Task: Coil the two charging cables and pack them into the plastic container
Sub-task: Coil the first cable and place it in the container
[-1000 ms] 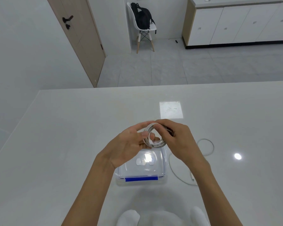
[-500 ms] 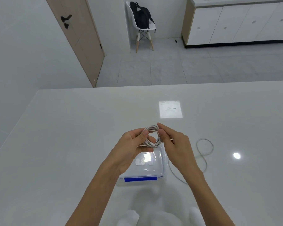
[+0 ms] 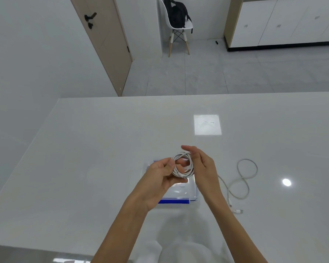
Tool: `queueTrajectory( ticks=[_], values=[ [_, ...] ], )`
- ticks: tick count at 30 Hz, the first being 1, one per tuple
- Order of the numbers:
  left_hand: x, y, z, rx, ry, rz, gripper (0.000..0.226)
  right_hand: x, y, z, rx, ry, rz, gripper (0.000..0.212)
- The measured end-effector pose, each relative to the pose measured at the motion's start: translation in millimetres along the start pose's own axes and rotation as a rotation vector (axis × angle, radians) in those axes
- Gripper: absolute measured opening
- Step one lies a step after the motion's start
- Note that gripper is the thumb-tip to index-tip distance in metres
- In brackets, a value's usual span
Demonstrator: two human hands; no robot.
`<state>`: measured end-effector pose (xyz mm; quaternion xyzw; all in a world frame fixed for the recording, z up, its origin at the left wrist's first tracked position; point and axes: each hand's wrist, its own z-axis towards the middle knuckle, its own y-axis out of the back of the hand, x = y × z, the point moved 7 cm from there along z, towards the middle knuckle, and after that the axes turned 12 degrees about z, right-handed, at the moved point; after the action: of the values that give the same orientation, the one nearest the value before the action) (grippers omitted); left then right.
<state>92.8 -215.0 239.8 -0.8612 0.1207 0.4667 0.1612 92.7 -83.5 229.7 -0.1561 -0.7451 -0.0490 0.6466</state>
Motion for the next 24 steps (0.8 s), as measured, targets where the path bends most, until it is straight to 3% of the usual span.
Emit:
queueTrajectory(
  ticks=[4, 6, 10, 13, 19, 24],
  values=[
    [6.1, 9.2, -5.1, -0.059, 0.01, -0.027, 0.033, -16.2, -11.8, -13.0, 0.171, -0.316, 0.309, 0.038],
    [10.5, 10.0, -8.4, -0.063, 0.02, -0.018, 0.033, -18.0, -9.9, -16.7, 0.198, -0.37, 0.286, 0.03],
    [12.5, 11.8, -14.9, -0.093, -0.009, 0.044, 0.031, -11.1, 5.7, -11.3, 0.25, -0.178, -0.205, 0.031],
    [12.1, 14.7, -20.0, -0.107, -0.021, 0.089, 0.031, 3.8, 18.0, -6.7, 0.274, -0.073, -0.188, 0.023],
    [3.5, 6.6, -28.6, -0.004, -0.065, 0.167, 0.034, 34.9, 39.6, 1.4, 0.194, 0.405, -0.486, 0.016],
    [-7.8, 3.1, -26.3, 0.028, -0.113, 0.15, 0.031, 49.6, 51.7, 1.0, 0.111, 0.492, -0.464, 0.016]
  ],
)
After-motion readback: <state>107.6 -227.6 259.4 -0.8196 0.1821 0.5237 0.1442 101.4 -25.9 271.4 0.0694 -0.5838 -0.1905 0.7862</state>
